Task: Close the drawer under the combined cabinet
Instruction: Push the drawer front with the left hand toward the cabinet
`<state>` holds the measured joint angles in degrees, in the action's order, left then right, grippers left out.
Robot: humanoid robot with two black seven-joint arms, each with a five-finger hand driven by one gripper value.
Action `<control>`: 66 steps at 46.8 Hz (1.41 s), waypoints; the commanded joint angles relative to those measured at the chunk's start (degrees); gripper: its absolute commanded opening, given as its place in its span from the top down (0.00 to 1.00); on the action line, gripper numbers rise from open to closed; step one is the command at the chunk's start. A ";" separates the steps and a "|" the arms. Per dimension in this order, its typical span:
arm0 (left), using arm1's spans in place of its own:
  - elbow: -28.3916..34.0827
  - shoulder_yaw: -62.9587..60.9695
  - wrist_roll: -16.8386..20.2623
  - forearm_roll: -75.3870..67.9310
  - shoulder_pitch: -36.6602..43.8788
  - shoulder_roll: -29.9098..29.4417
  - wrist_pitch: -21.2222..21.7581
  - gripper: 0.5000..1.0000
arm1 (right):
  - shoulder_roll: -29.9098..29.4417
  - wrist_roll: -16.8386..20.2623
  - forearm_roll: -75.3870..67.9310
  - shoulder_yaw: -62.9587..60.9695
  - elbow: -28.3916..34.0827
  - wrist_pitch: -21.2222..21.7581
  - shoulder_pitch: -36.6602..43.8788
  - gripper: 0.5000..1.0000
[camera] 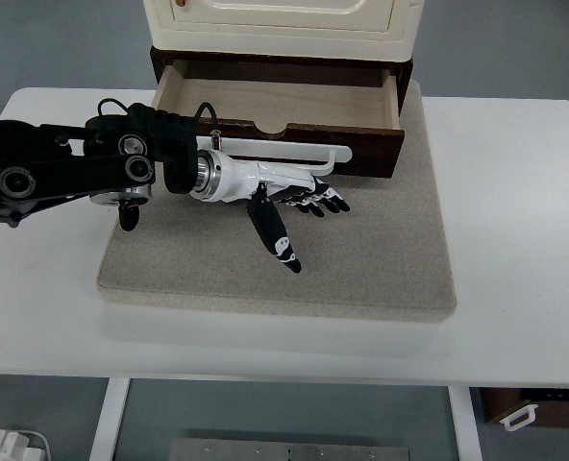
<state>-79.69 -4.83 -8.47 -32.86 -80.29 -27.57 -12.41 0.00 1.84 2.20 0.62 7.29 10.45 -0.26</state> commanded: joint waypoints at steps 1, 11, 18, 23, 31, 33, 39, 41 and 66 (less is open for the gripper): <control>0.94 0.08 0.03 -0.01 -0.04 -0.03 0.02 0.00 | 0.00 0.00 0.00 0.00 0.00 0.01 0.00 0.10; 2.26 0.34 -0.06 0.08 -0.57 -0.03 0.10 0.00 | 0.00 0.00 0.00 0.00 0.00 0.01 0.00 0.10; 3.75 0.43 0.03 -0.01 -0.74 -0.03 0.10 0.00 | 0.00 0.00 0.00 0.00 0.00 0.01 0.00 0.10; 4.81 0.43 -0.06 -0.01 -1.01 -0.03 0.10 0.00 | 0.00 0.00 0.00 0.00 0.00 0.01 0.00 0.10; 6.65 0.43 0.03 -0.01 -1.36 -0.03 0.19 0.00 | 0.00 0.00 0.00 0.00 0.00 0.01 0.00 0.10; 7.18 0.43 0.03 -0.01 -1.36 -0.03 0.28 0.00 | 0.00 0.00 0.00 0.00 0.00 0.01 0.00 0.10; 8.85 0.61 0.03 -0.01 -1.53 -0.03 0.54 0.00 | 0.00 0.00 0.00 0.00 0.00 0.01 0.00 0.10; 9.38 0.61 0.03 0.07 -1.71 -0.03 0.54 0.00 | 0.00 0.00 0.00 0.00 0.00 0.01 0.00 0.10; 12.98 1.40 0.03 -0.01 -2.50 -0.03 0.54 0.00 | 0.00 0.00 0.00 0.00 0.00 0.01 0.00 0.10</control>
<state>-66.89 -3.43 -8.44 -32.86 -82.79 -27.59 -11.86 0.00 1.85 2.20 0.62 7.29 10.47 -0.26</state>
